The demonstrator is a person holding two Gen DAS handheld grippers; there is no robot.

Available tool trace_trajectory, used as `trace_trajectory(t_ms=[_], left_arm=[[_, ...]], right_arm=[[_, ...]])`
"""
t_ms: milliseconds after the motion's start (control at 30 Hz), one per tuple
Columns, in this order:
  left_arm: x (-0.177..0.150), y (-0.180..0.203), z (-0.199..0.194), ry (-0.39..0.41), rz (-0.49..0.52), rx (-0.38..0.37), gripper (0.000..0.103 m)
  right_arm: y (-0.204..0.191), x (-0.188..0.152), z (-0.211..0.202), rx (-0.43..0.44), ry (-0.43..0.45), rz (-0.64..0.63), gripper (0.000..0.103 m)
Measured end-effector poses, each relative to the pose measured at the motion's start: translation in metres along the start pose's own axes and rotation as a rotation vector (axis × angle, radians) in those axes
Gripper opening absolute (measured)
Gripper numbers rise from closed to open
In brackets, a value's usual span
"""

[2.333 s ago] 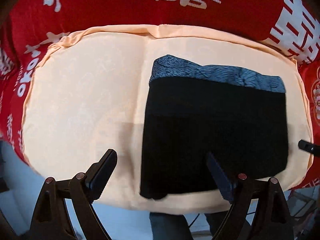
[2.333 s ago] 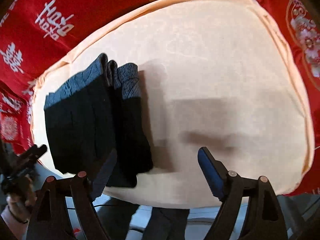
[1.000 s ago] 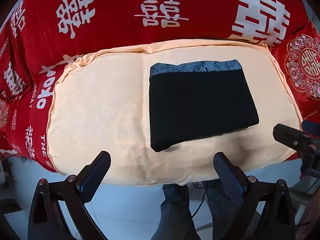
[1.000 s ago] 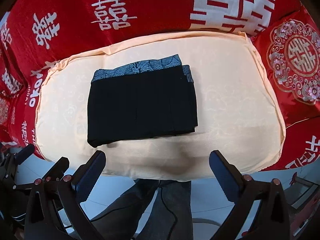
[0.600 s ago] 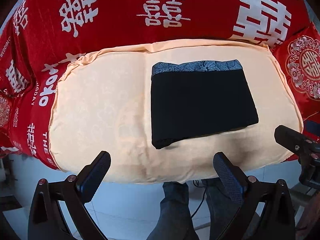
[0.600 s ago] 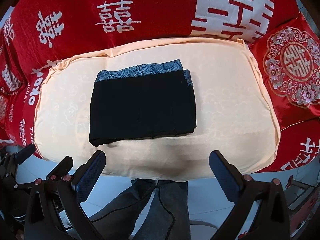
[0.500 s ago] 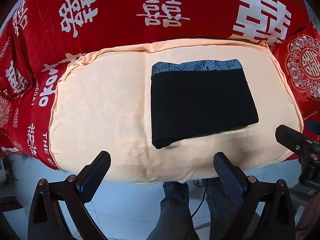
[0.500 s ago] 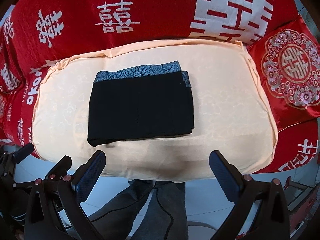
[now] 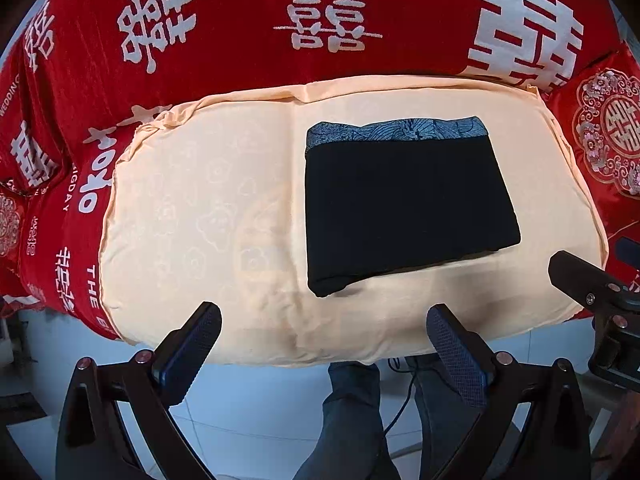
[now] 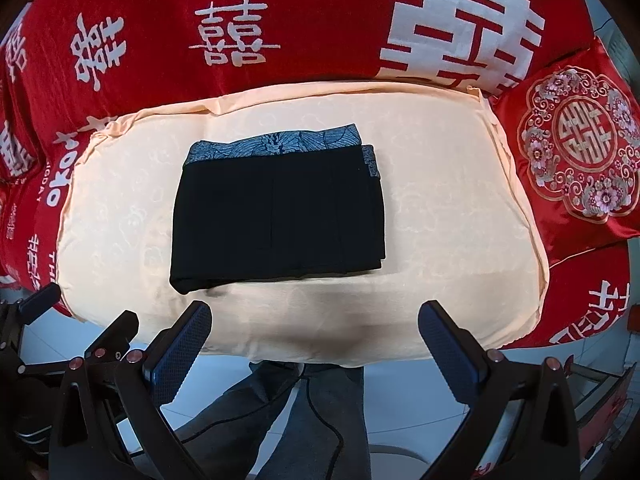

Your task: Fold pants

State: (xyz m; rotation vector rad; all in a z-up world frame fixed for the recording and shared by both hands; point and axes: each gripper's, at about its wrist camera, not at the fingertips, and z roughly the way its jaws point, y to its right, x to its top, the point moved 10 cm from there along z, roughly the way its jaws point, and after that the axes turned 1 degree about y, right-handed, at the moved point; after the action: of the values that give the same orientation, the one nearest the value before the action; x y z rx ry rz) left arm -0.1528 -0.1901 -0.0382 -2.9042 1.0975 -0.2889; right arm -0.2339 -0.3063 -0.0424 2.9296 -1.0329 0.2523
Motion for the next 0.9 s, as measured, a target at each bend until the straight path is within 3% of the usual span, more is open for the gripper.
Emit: trace_trajectory(t_ms=[900], left_arm=[[0.0003,-0.0007,0.006,-0.015,0.024,0.001,0.103]], right_arm=[[-0.0069,0.0052,0.0065,-0.004,-0.015,-0.03,0.103]])
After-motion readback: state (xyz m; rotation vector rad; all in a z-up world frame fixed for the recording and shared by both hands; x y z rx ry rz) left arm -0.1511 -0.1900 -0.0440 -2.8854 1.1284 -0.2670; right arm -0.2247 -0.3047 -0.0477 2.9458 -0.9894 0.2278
